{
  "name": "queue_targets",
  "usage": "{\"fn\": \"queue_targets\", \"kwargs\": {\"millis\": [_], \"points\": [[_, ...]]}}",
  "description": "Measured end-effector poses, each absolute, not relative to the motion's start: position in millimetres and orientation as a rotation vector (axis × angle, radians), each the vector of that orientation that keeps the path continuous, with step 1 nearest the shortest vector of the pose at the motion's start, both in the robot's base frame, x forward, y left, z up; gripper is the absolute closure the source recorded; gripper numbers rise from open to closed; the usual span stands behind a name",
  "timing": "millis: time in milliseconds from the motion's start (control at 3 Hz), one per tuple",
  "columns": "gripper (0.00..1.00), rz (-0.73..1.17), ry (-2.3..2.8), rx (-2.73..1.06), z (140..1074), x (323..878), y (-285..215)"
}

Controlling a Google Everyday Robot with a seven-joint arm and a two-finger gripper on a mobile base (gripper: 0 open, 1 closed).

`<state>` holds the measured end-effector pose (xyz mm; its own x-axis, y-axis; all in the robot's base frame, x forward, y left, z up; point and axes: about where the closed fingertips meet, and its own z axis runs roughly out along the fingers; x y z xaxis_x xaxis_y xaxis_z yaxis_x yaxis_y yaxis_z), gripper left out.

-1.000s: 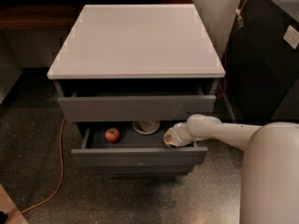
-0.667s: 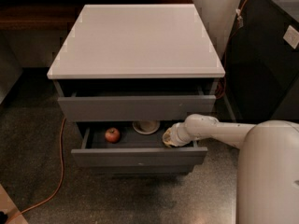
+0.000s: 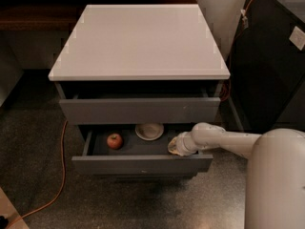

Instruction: Pick apple from middle drawer and place on counter

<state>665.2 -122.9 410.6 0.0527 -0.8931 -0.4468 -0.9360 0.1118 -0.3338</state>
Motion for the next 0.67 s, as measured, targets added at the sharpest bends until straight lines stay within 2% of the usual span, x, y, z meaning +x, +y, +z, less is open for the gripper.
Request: {"fn": "queue_targets", "kwargs": {"millis": [667], "points": [[1.00, 0.165, 1.838, -1.762, 401.2, 634.5, -127.6]]}}
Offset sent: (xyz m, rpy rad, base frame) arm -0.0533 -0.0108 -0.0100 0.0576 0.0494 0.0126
